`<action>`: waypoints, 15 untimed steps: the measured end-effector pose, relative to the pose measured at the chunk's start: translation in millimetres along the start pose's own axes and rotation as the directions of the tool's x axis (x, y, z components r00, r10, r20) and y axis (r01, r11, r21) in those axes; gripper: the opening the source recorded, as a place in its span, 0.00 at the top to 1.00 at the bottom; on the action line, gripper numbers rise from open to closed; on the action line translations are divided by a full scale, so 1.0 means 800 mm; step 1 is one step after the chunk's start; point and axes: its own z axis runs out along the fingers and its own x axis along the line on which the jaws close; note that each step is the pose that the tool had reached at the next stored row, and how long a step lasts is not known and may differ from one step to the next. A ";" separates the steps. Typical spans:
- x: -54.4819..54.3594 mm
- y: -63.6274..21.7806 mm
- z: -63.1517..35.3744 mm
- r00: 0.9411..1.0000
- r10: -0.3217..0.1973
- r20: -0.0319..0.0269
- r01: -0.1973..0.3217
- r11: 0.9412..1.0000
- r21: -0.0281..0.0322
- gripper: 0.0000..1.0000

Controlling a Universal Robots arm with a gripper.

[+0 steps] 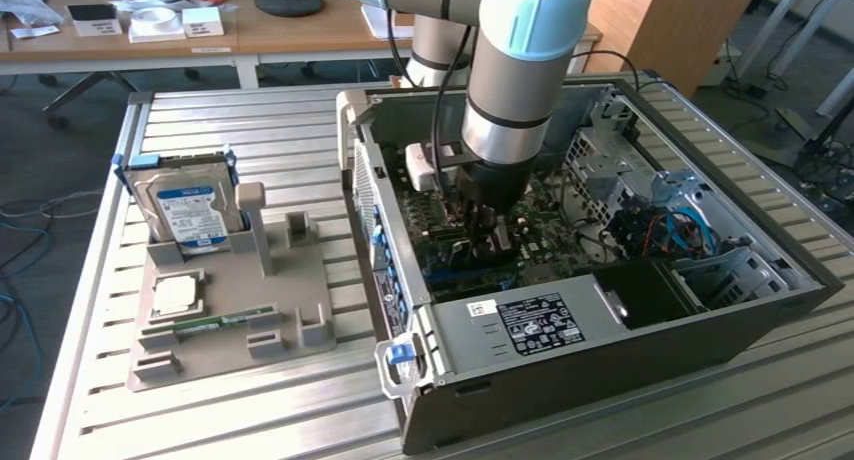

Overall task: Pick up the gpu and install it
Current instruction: 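Insert the gpu into the slot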

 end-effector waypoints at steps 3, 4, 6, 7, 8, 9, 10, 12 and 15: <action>0.000 0.000 0.000 1.000 0.000 0.000 0.000 1.000 0.000 0.73; 0.000 0.000 0.000 1.000 0.000 0.000 0.000 1.000 0.000 0.73; 0.000 0.001 0.001 1.000 0.000 0.001 0.000 1.000 0.001 0.73; 0.000 0.001 0.001 1.000 0.000 0.000 0.000 1.000 0.000 0.73; 0.000 0.001 0.001 1.000 0.000 0.000 0.000 1.000 0.000 0.73; 0.000 0.001 0.001 1.000 0.000 0.000 0.000 1.000 0.000 0.73; 0.000 0.002 0.001 1.000 0.000 0.000 0.000 1.000 0.000 0.73; 0.000 0.002 0.001 1.000 0.000 0.000 0.000 1.000 0.000 0.73; 0.000 0.002 0.001 1.000 0.000 0.000 0.000 1.000 0.000 0.73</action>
